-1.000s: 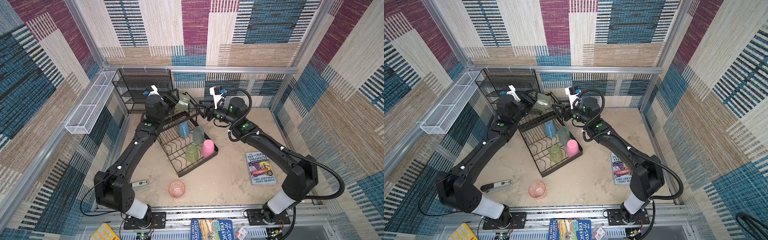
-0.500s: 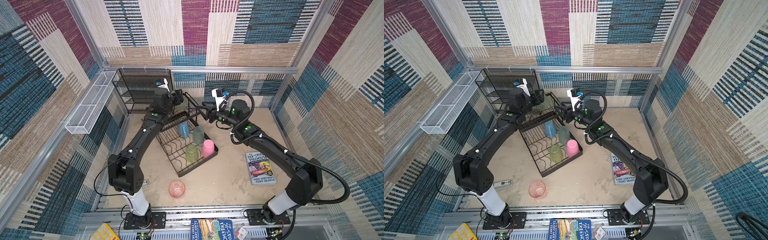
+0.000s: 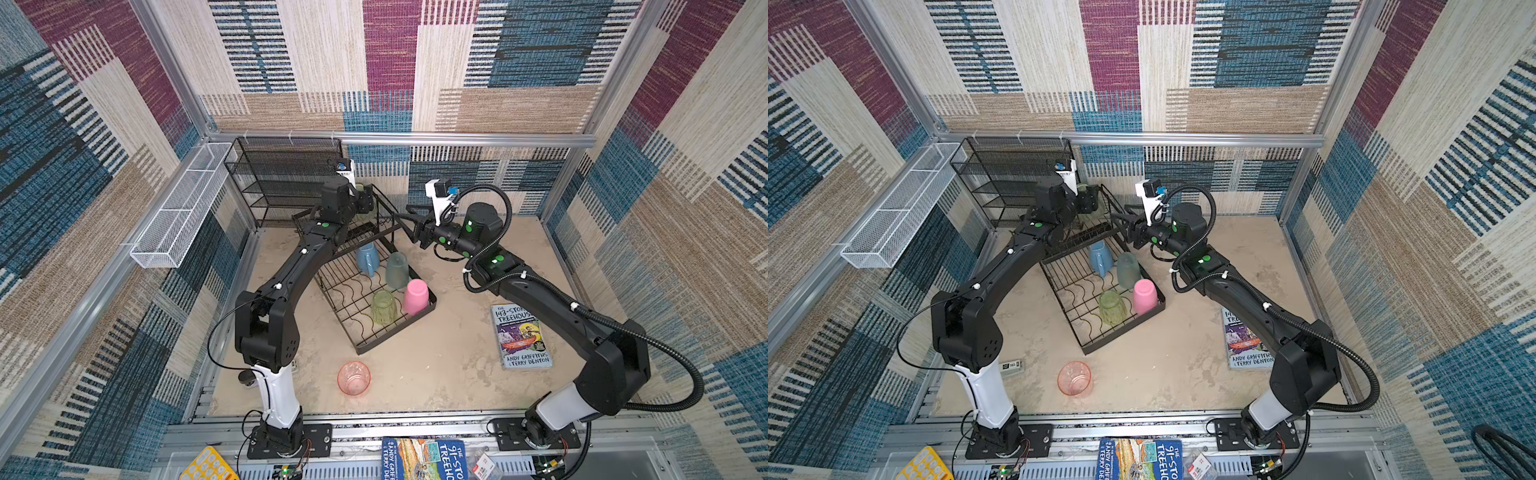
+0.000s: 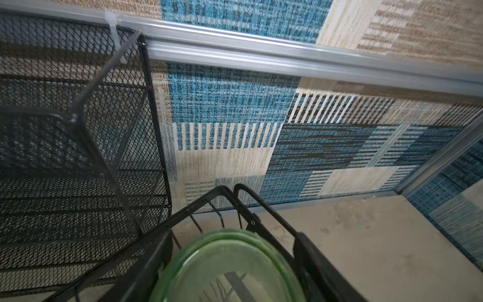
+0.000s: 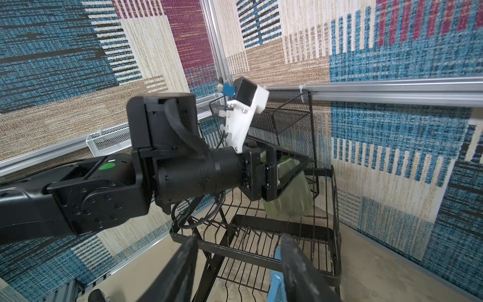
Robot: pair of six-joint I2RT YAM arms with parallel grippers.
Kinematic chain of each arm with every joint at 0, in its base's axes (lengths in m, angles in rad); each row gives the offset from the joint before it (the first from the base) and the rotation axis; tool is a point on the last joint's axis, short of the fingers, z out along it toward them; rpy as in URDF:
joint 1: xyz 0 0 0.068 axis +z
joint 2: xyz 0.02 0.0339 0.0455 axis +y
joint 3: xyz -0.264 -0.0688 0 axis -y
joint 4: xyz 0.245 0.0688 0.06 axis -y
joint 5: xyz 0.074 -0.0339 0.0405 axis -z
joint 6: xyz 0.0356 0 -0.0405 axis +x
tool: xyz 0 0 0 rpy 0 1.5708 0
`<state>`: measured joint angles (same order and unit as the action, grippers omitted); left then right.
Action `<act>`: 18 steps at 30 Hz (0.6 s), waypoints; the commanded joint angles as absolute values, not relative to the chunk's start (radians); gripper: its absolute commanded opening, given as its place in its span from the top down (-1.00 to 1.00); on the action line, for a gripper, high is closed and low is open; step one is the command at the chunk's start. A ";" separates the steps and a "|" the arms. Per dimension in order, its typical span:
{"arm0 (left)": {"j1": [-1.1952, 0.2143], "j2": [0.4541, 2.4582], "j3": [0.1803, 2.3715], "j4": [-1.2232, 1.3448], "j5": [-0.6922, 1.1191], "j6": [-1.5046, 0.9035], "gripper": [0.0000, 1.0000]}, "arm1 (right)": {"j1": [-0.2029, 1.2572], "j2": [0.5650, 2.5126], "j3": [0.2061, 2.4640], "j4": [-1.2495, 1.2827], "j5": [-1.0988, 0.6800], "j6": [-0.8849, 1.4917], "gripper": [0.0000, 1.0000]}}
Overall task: Load cups into a dish rack
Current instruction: Place the cup upside down at the dish rack.
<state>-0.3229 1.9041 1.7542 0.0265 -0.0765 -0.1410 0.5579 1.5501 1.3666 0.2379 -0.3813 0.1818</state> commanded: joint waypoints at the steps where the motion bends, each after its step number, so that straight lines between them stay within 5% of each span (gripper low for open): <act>1: -0.330 1.921 1.766 0.087 -0.116 -0.048 -0.18 | 0.557 1.535 1.361 0.280 -0.368 0.170 -0.08; 18: -0.357 1.955 1.682 0.164 -0.195 0.005 -0.33 | 0.555 1.531 1.349 0.298 -0.365 0.159 -0.09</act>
<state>-0.3599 1.9564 1.6932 0.1341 -0.1581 -0.0231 0.5552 1.5349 1.3537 0.2497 -0.3698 0.1711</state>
